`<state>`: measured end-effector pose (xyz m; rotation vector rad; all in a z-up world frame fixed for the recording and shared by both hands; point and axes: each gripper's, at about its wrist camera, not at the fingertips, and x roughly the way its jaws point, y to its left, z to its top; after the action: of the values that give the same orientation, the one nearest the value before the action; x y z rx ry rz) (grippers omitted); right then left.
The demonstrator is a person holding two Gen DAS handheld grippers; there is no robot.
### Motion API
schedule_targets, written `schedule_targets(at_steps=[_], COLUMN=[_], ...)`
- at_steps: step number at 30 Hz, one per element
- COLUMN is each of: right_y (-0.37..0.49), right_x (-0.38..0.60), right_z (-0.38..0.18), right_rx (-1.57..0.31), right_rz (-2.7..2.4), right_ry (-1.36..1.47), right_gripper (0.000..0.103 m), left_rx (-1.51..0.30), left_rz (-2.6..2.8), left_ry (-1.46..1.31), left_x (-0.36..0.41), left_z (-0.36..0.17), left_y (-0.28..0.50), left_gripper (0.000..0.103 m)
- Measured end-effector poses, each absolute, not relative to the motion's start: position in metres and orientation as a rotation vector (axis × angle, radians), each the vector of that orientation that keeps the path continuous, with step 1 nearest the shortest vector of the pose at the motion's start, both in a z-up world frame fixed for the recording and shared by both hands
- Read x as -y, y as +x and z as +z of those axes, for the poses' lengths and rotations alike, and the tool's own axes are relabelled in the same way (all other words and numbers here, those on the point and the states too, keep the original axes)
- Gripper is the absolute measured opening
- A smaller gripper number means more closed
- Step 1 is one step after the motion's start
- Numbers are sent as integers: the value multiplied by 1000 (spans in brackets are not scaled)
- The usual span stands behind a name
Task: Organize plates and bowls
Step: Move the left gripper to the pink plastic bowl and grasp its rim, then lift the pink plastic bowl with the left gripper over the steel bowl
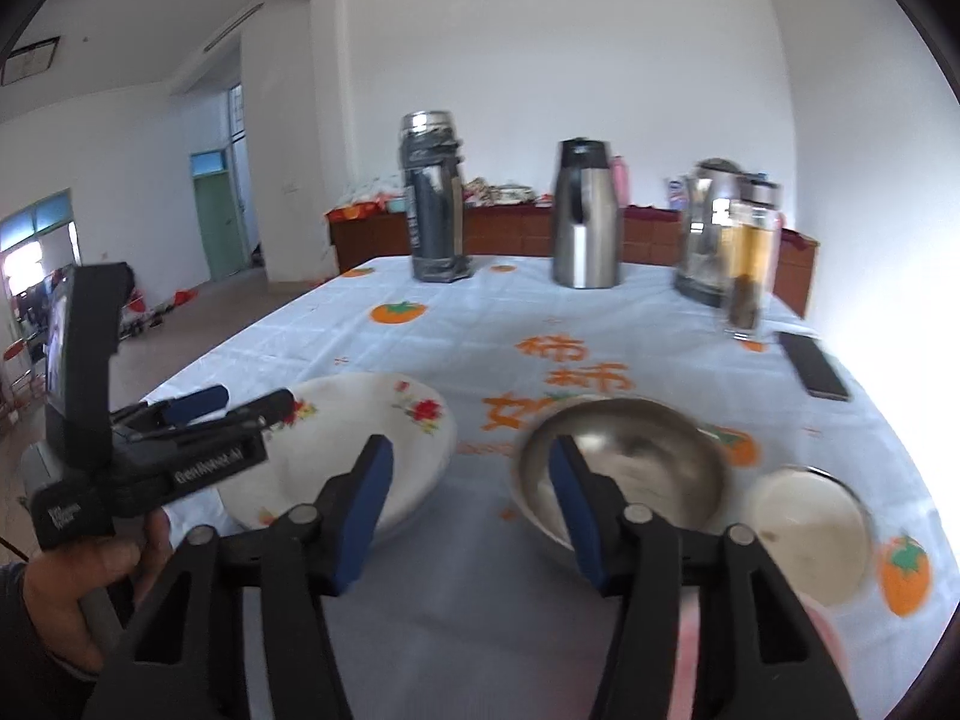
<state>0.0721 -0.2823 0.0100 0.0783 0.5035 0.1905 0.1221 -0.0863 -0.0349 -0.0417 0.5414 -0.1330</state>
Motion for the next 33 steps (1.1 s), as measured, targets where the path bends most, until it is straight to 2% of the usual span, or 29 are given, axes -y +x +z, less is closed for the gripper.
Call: schedule_targets(at_steps=[8,11,16,21,24,25,28,30,33], right_y=[17,3,-13,-12,-8,-8,-9,-8,-7], right_x=[357,383,408,411,412,412,414,414,415], right_z=[4,-1,-10,-23,-31,-32,-32,-33,-35], right_rx=[-553,-579,-616,-658,-676,-677,-670,-671,-671], right_rz=[-3,-73,-129,-118,-112,-111,-110,-111,-116], right_ry=[110,134,143,153,165,168,170,165,170], right_gripper=[42,36,31,25,21,20,15,10,10], left_rx=[-538,-558,-610,-660,-683,-693,-710,-717,-716], left_rz=[-390,-480,-631,-682,-693,-702,-716,-726,-729], left_ry=[38,75,118,147,161,164,176,182,176], left_x=[162,190,227,246,253,255,261,264,263], left_z=[-16,-18,-25,-37,-44,-46,-51,-53,-54], left_y=[81,70,56,51,50,50,50,49,49], left_gripper=[69,69,49,36,34,29,22,14,14])
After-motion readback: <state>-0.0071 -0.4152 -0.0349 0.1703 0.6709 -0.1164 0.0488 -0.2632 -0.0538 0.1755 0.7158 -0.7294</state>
